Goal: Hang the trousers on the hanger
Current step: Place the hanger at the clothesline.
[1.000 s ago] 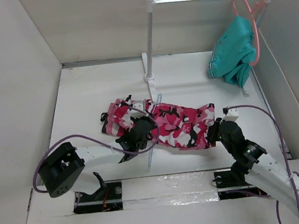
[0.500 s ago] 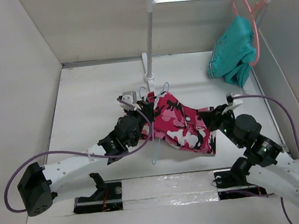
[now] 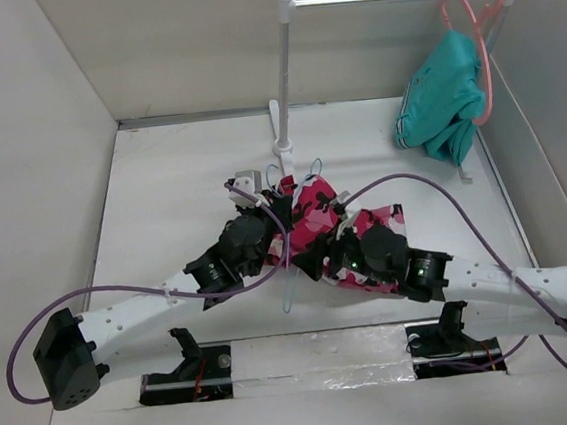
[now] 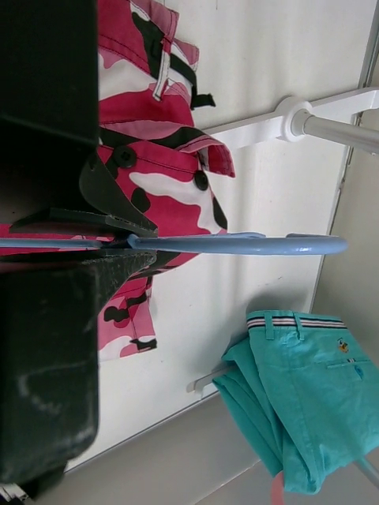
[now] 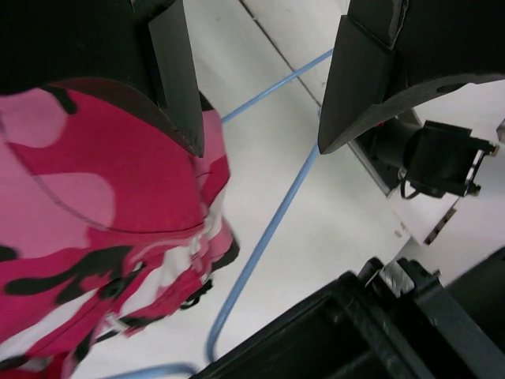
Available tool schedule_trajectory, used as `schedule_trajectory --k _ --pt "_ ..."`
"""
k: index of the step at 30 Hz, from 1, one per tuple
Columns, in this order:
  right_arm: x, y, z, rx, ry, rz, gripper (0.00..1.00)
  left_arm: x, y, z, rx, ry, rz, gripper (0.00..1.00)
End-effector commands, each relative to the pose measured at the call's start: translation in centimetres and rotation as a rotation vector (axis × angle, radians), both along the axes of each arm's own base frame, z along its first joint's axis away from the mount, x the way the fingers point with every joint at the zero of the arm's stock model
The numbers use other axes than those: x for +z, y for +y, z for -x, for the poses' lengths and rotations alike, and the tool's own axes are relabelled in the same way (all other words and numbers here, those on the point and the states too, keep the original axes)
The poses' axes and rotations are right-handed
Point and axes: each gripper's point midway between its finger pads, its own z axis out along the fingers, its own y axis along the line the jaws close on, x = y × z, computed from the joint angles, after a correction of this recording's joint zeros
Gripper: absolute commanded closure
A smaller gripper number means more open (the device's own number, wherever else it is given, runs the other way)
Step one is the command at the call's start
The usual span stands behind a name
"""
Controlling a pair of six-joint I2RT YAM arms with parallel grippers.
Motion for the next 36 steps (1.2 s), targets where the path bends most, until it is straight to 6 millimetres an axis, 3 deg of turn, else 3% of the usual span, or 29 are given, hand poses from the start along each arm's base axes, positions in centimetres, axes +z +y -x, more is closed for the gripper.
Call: schedule_trajectory --k 1,6,7,15,17,18,20,24,27,28,31,36 --pt "4.8 2.7 -0.1 -0.003 -0.017 -0.182 0.35 6.6 -0.9 0.0 -0.018 -0.086 0.183 1.00" --pt "2.9 3.5 -0.3 -0.016 0.029 -0.216 0.42 7.0 -1.0 0.7 -0.046 -0.096 0.205 1.00" --pt "3.3 3.8 -0.2 -0.003 0.027 -0.243 0.45 6.9 -0.9 0.6 -0.041 -0.096 0.199 1.00" --pt "2.1 6.4 -0.1 0.049 0.066 -0.247 0.73 6.4 -0.6 0.9 -0.048 -0.091 0.208 1.00" --pt "2.2 6.5 0.3 0.061 0.075 -0.274 0.91 6.9 -0.3 1.2 -0.051 -0.103 0.224 1.00" --pt "2.3 6.5 0.4 0.061 0.076 -0.284 0.94 7.1 -0.2 1.2 -0.051 -0.108 0.221 1.00" --pt "2.9 6.2 0.5 0.059 0.077 -0.321 1.00 7.7 0.0 1.2 -0.046 -0.112 0.216 1.00" --pt "4.6 6.0 0.8 0.073 0.062 -0.370 1.00 8.5 -0.4 1.8 -0.094 -0.135 0.228 1.00" --pt "5.6 5.5 0.9 0.068 0.058 -0.399 1.00 9.2 -0.9 2.1 -0.129 -0.149 0.221 0.88" --pt "5.9 5.3 0.9 0.064 0.054 -0.410 1.00 9.6 -1.1 2.4 -0.151 -0.159 0.227 0.78" --pt "6.9 4.6 0.9 0.053 0.046 -0.441 1.00 10.0 -1.5 2.8 -0.185 -0.175 0.235 0.61" --pt "8.0 3.4 0.4 0.003 0.040 -0.463 1.00 11.3 -1.9 3.2 -0.223 -0.200 0.217 0.44"
